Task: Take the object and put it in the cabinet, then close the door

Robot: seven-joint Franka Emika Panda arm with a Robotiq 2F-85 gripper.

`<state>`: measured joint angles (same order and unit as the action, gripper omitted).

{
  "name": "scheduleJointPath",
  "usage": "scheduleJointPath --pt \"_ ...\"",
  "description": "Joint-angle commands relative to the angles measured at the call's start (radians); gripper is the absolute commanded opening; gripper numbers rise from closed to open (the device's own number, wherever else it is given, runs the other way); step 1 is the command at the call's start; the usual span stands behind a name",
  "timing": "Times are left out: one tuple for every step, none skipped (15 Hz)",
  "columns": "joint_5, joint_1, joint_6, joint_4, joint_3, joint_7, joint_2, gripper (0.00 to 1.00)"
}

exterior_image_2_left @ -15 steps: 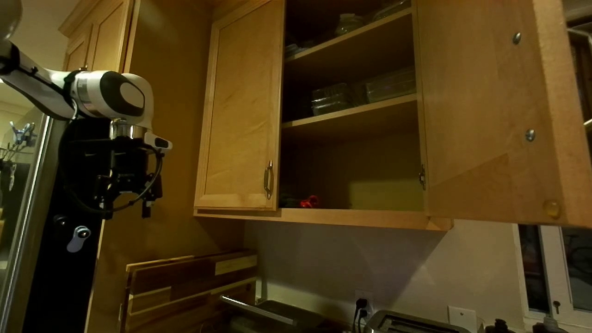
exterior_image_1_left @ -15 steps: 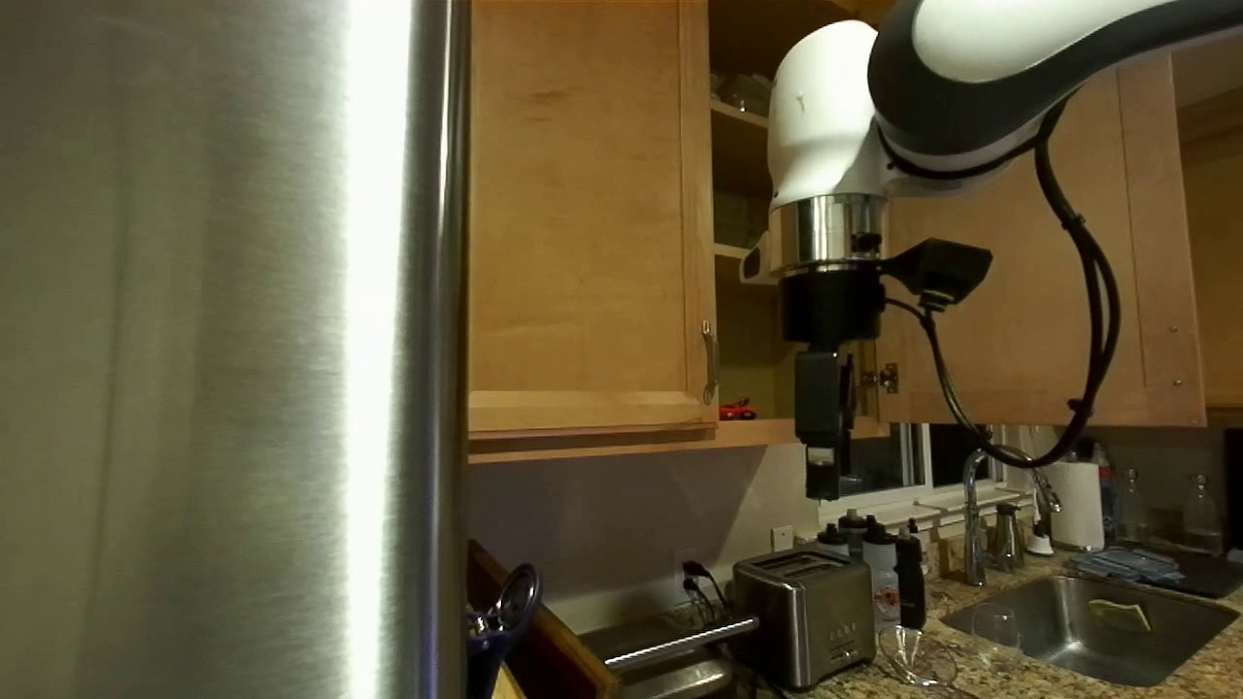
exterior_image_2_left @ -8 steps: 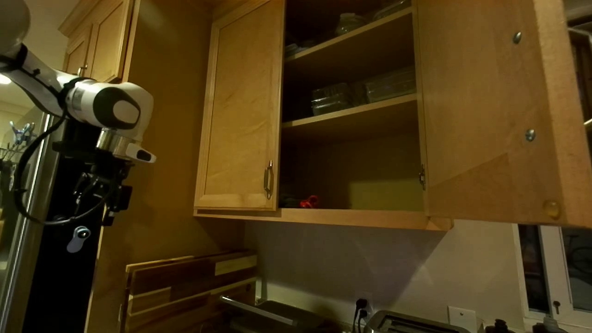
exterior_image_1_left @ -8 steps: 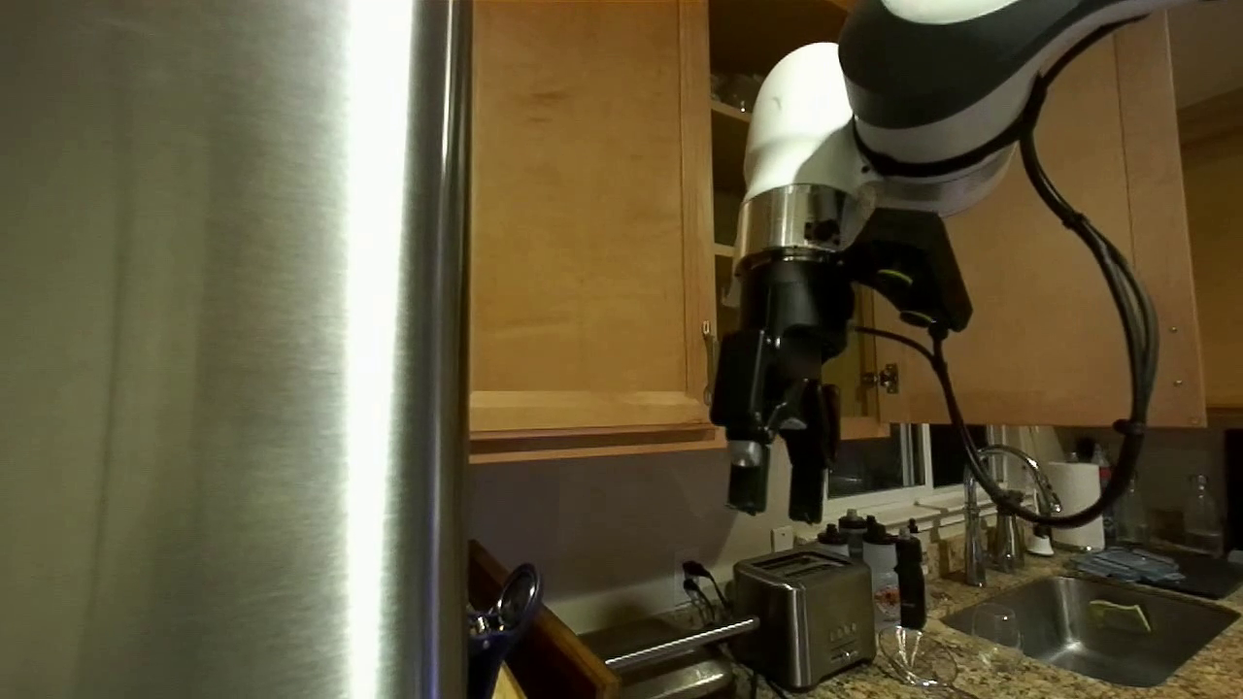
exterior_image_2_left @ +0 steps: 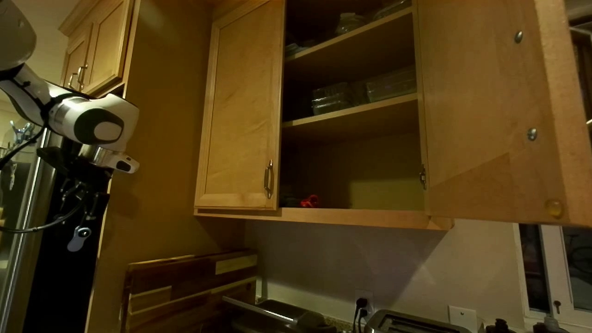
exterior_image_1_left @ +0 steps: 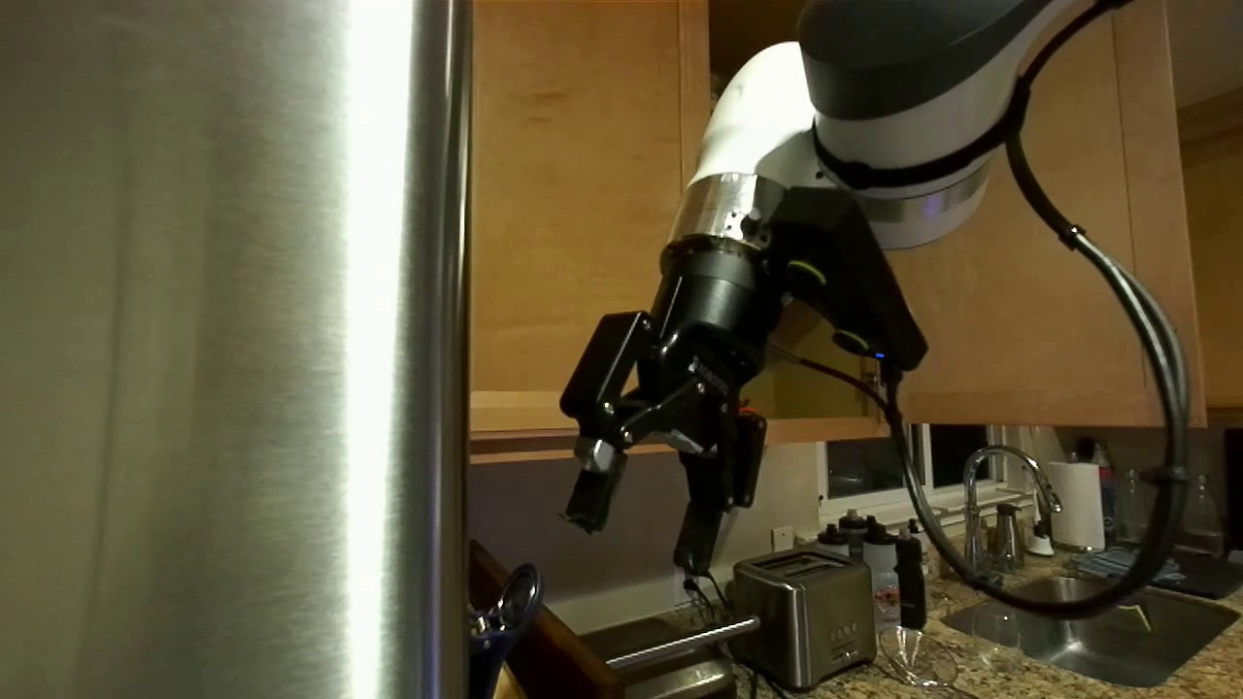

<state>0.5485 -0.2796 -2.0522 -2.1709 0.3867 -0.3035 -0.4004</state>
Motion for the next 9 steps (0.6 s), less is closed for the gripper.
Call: scheduleJointPath --pt "-0.009 -0.022 -0.005 0.005 -0.015 -0.007 0.010 1.00" --pt "-0.009 -0.023 -0.006 0.007 -0.014 -0.007 0.013 1.00" --pt "-0.009 -0.023 -0.007 0.008 -0.015 -0.007 0.014 1.00" --pt "0.018 -0.034 -0.007 0.011 -0.022 0.014 0.023 1.00" --pt "0.041 -0.039 -0.026 0.009 -0.024 0.018 0.024 1.00" --pt "0.066 -0.041 -0.044 0.004 -0.024 0.011 0.022 1.00" --pt "0.097 -0.044 -0.059 0.002 -0.025 0.012 0.021 1.00" --pt "0.123 -0.046 -0.069 0.001 -0.025 0.019 0.022 1.00" --pt "0.150 -0.048 -0.085 0.000 -0.023 0.023 0.023 1.00"
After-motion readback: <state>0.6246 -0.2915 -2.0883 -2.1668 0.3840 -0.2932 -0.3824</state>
